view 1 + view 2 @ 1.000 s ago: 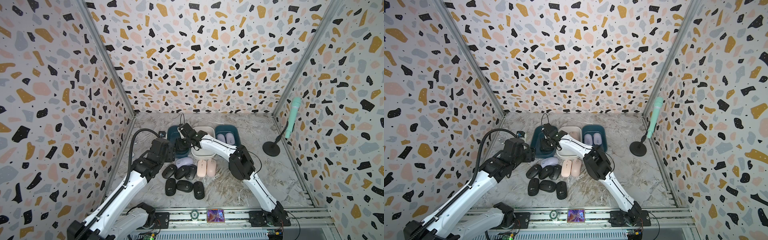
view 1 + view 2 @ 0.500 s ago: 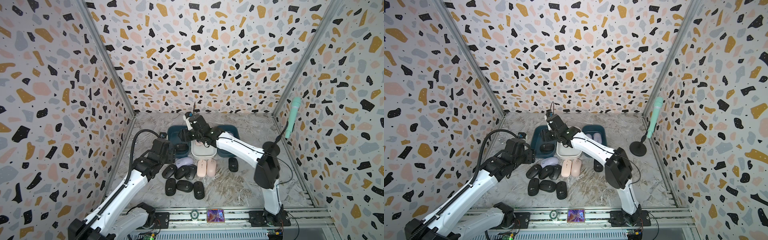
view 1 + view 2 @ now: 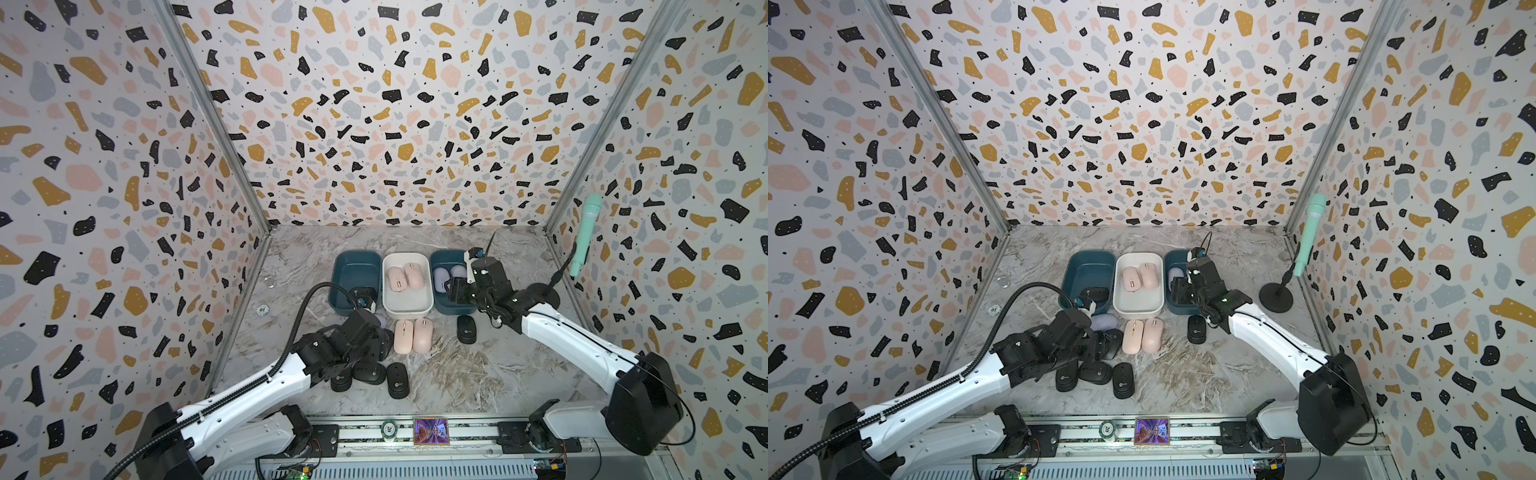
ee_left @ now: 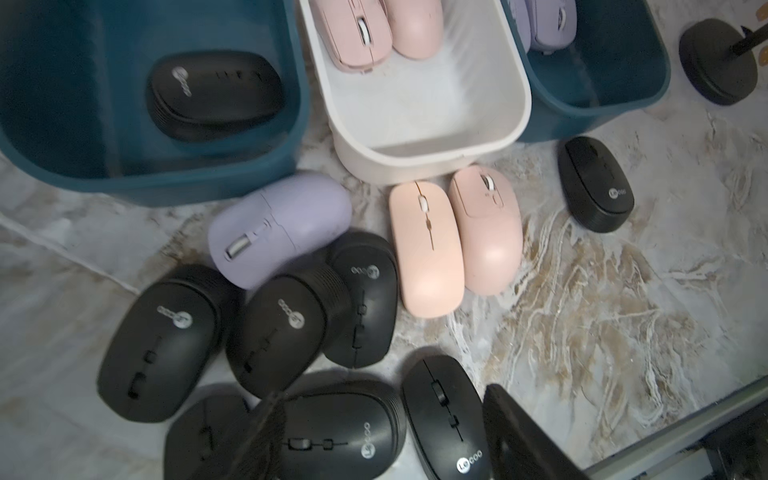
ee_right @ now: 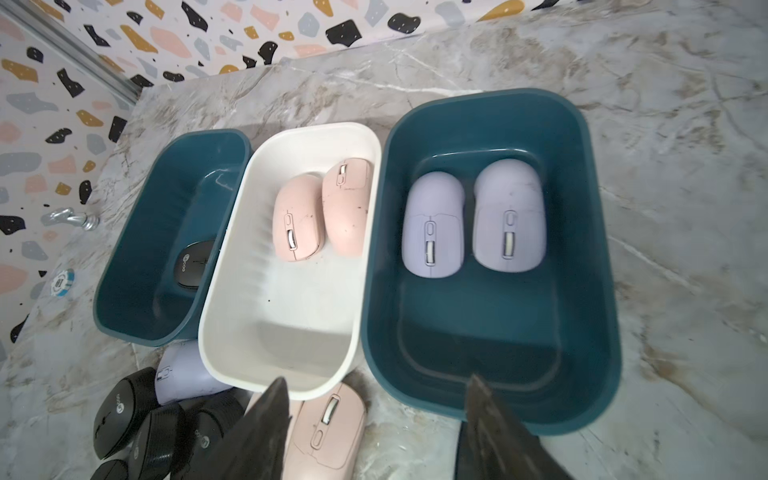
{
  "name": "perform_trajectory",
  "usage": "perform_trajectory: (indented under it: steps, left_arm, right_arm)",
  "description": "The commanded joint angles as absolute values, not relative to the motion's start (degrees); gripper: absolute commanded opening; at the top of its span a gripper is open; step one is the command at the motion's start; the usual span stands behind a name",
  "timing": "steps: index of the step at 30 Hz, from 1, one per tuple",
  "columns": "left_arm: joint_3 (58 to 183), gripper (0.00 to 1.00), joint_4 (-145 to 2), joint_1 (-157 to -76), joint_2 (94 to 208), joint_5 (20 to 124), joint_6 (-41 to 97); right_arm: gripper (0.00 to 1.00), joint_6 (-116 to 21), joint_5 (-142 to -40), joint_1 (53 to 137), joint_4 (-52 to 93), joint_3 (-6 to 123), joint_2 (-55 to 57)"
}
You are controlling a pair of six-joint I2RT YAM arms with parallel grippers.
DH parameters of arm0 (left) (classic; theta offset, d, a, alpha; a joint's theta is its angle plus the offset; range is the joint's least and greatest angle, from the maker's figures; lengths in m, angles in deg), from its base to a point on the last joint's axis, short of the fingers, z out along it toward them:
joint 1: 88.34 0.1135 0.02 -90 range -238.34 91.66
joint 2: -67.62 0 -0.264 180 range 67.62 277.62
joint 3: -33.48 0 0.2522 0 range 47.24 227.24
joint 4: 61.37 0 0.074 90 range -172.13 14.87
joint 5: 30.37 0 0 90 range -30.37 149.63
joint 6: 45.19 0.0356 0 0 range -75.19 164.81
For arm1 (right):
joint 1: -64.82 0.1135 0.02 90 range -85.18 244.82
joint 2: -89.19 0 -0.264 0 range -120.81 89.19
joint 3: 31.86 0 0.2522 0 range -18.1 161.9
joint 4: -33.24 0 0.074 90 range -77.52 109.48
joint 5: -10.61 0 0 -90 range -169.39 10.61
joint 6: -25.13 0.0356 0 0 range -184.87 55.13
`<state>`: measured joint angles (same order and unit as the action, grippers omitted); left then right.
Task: Place the mice by color into the storage box
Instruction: Place the mouse in the storage box, then pick up the mouse from the center of the board.
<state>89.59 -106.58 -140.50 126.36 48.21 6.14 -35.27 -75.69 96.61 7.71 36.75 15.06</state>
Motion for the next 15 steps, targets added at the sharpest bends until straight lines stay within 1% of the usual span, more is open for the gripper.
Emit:
perform_trajectory:
  steps: [1,7,15]
  left_arm:
    - [89.52,0.74,-106.15,-146.26,128.25,44.85,-3.29]
    - [88.93,0.74,-104.98,-154.53,134.61,44.71,-11.49]
    - [89.13,0.75,-102.25,-159.44,141.09,47.50,-17.40]
  right_arm:
    - [0.68,-36.94,-75.10,95.60,7.48,36.29,19.07]
    - [0.68,-38.07,-77.42,94.91,7.69,33.66,21.19]
    - [0.68,-37.93,-79.65,93.09,9.34,31.36,22.48]
